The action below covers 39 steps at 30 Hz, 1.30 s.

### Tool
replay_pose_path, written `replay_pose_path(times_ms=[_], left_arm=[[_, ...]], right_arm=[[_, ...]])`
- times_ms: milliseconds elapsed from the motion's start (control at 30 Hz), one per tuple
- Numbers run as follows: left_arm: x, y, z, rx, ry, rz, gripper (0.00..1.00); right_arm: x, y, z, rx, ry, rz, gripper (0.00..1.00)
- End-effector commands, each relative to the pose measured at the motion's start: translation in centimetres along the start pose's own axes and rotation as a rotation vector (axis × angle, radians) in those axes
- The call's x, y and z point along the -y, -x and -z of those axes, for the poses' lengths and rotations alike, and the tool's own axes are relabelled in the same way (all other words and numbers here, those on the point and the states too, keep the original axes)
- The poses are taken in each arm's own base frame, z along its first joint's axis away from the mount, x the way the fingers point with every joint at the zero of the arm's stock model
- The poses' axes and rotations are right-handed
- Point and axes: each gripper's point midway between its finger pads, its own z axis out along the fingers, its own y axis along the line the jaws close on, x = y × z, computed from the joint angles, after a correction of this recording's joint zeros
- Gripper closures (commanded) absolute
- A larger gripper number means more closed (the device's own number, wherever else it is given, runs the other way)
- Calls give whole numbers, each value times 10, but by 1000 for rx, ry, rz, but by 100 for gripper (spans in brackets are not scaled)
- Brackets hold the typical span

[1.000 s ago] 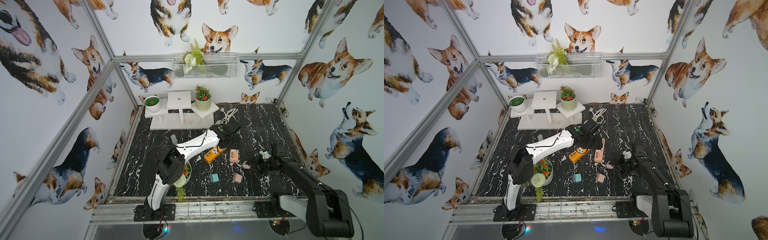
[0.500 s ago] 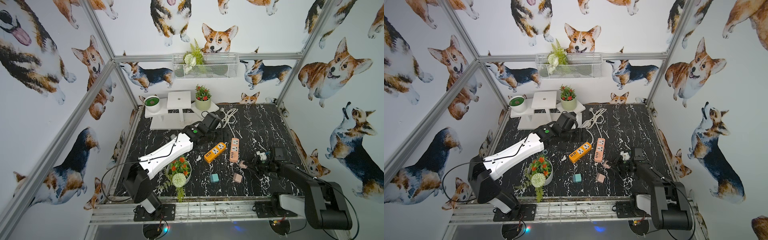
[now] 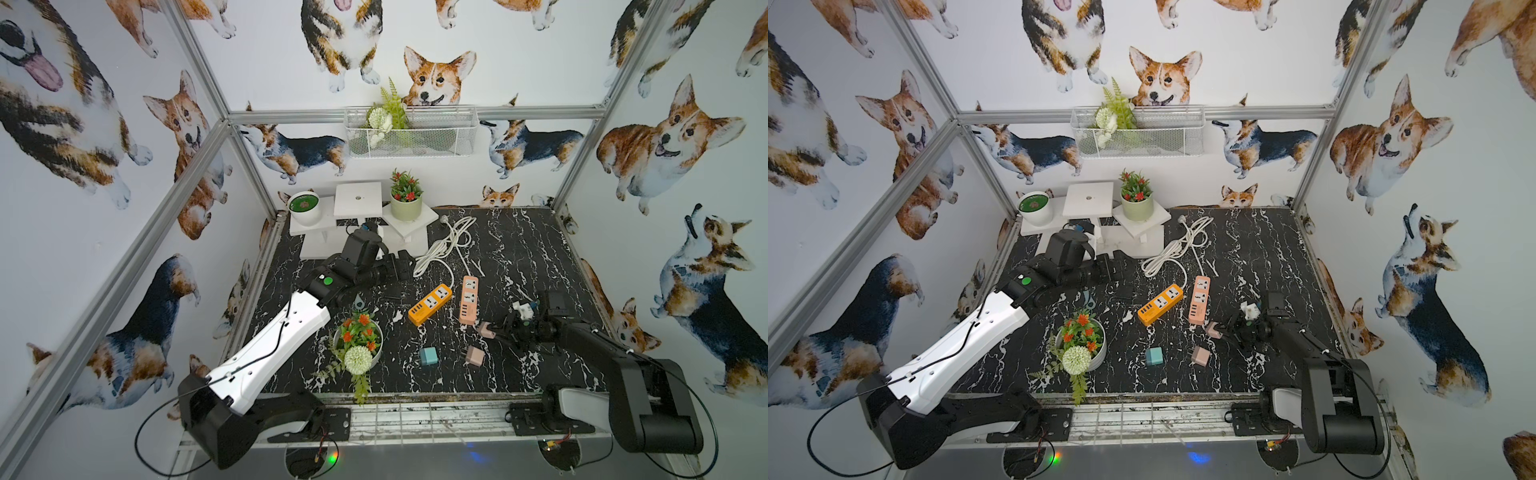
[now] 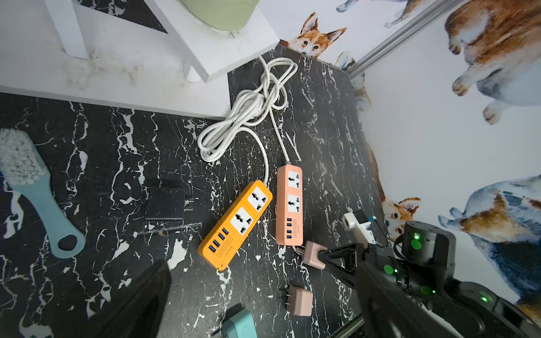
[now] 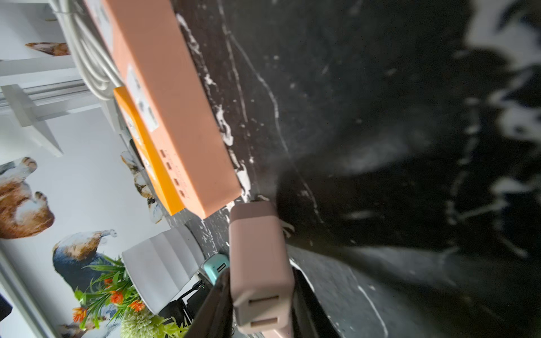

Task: Pull the plug off the socket
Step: Place the plug at the center of the board, then reset both arms

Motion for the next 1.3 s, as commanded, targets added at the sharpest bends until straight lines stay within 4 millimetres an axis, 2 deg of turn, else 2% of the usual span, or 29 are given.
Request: replay_pose_path(times_ms=[0, 167, 300, 400, 433, 467, 500, 567, 700, 733, 767, 833, 867, 967, 1100, 1167, 1200, 1267], left_arm=[[-15, 8, 20, 40, 20, -2, 0], [-32, 14, 43, 73, 43, 18, 0], [-50, 20, 61, 102, 79, 51, 0], [-67, 23, 77, 132, 120, 85, 0], [-73, 25, 82, 143, 140, 94, 0], [-78, 26, 88, 155, 158, 94, 0], [-81, 28, 92, 166, 175, 81, 0], [-84, 35, 104, 203, 217, 40, 0], [-105, 53, 130, 337, 374, -6, 0], [-121, 58, 141, 381, 474, 3, 0], [-138, 62, 153, 426, 589, 17, 0], [-166, 69, 174, 522, 794, -1, 0], [-170, 74, 175, 556, 827, -66, 0], [-185, 65, 150, 597, 843, -244, 0], [-226, 34, 116, 607, 854, -316, 0], [-247, 18, 93, 545, 810, -303, 0], [-258, 9, 79, 509, 789, -301, 0], [-271, 0, 62, 498, 788, -317, 0]], right_arm=[[44, -9, 3, -6, -224, -101, 59], [48, -9, 4, -25, -267, -144, 56], [33, -2, 16, 21, -259, -131, 50], [17, 7, 35, 84, -270, -111, 38], [10, 11, 43, 119, -270, -99, 31], [-7, 23, 62, 206, -264, -70, 18], [-17, 30, 76, 265, -266, -56, 0], [-41, 46, 111, 385, -300, -22, 0], [-83, 79, 176, 602, -399, 83, 0], [-103, 91, 205, 705, -424, 139, 0], [-111, 95, 217, 748, -430, 161, 0], [-127, 115, 248, 876, -504, 209, 0], [-133, 121, 260, 936, -515, 245, 0], [-146, 133, 279, 1125, -471, 347, 0], [-135, 145, 271, 1355, -388, 477, 0], [-114, 146, 256, 1414, -410, 550, 0], [-108, 146, 246, 1401, -424, 599, 0], [-80, 147, 220, 1337, -473, 609, 0]])
